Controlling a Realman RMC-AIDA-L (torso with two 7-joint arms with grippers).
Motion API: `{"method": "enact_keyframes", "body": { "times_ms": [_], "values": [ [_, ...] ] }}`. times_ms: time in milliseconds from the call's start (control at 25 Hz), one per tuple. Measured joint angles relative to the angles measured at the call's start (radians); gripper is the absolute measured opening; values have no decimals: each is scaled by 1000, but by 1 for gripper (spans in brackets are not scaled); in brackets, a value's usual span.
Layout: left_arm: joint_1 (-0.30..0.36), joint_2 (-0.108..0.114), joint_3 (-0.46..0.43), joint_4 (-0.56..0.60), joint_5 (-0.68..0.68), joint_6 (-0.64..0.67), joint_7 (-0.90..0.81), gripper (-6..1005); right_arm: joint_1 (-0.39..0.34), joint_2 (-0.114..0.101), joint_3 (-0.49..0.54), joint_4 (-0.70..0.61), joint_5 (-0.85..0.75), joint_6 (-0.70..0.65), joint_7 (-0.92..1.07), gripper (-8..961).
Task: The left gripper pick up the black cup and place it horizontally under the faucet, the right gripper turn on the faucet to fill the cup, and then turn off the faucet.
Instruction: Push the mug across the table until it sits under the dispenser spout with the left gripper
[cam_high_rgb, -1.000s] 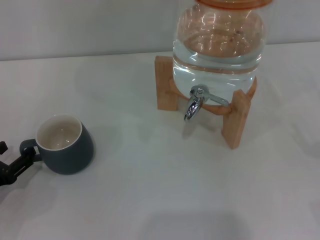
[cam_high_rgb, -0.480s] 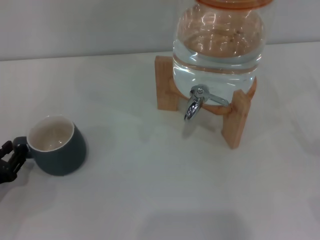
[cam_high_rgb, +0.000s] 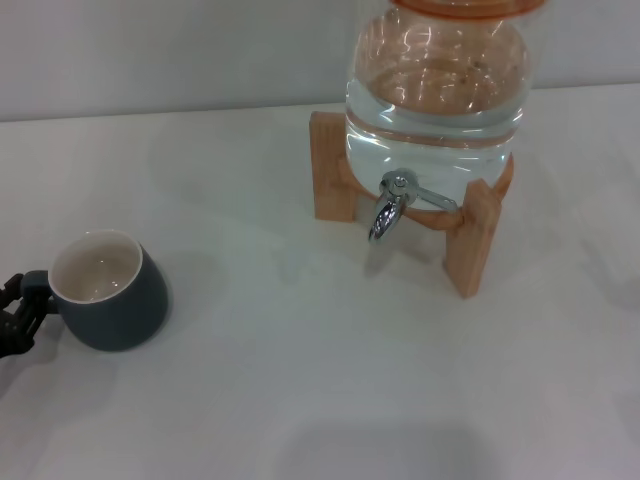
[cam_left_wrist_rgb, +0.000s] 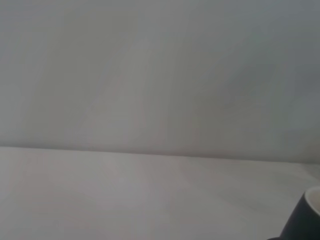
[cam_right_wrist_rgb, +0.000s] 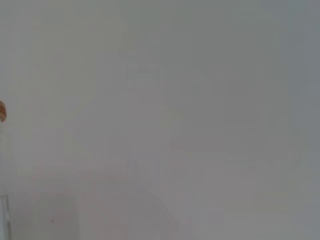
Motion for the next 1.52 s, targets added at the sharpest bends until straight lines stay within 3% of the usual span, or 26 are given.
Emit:
{"method": "enact_keyframes", "body": {
  "times_ms": [680,840,1000,1120,1240,1520],
  "values": [
    [-14,-2,3,-11,0,8,-3,144,2,1,0,2,0,-6,2,870],
    [-22,-2,6,-12,0,-21,-6,145,3,2,-2,2,0,-4,3,870],
    [-55,-3,20,-27,10,-53,-15,145,4,2,-8,2,0,0,3,870],
    [-92,-3,77,-37,13,-48,-36,145,6,2,-9,2,0,10,2,870],
    [-144,-5,156,-41,13,-17,-83,145,16,2,-10,5,-4,21,1,870],
    [-255,-6,250,-103,12,71,-133,145,26,3,-11,23,-9,43,-3,870]
  ]
}}
